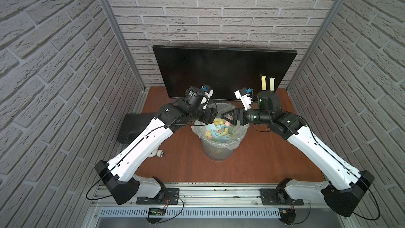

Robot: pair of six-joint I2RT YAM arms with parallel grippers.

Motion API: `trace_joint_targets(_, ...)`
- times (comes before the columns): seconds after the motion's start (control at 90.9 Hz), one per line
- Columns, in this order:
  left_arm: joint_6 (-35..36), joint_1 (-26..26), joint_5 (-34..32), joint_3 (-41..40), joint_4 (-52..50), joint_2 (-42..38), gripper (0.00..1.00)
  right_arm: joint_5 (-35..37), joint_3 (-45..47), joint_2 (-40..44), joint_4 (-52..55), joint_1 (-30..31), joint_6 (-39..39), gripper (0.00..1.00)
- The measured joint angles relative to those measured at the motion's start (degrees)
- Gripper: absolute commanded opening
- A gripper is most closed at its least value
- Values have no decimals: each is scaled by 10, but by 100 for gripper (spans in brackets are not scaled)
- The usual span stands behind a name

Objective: Remove the sticky note from the monitor
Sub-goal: Place the sticky note in the trash bin, then pick up the trash bin from the center of the board.

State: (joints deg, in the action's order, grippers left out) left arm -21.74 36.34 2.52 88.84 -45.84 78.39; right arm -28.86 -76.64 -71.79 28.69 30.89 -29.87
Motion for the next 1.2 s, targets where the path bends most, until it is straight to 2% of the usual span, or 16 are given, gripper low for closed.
trace_joint_targets(0.429, 35, 0, 94, -60, 56, -7, 84, -73, 10, -14, -62, 0, -45, 77)
trace_joint_targets(0.638, 42, 1, 118, -70, 65, -10, 82, -84, 21, -14, -79, 0, -56, 76)
trace_joint_targets(0.902, 37, 6, 8, -46, 31, -12, 75, -18, 0, 2, -39, -1, -30, 76)
trace_joint_targets(1.199, 23, 6, -123, 12, -48, -29, 71, 64, -13, 69, 8, -52, -27, 74)
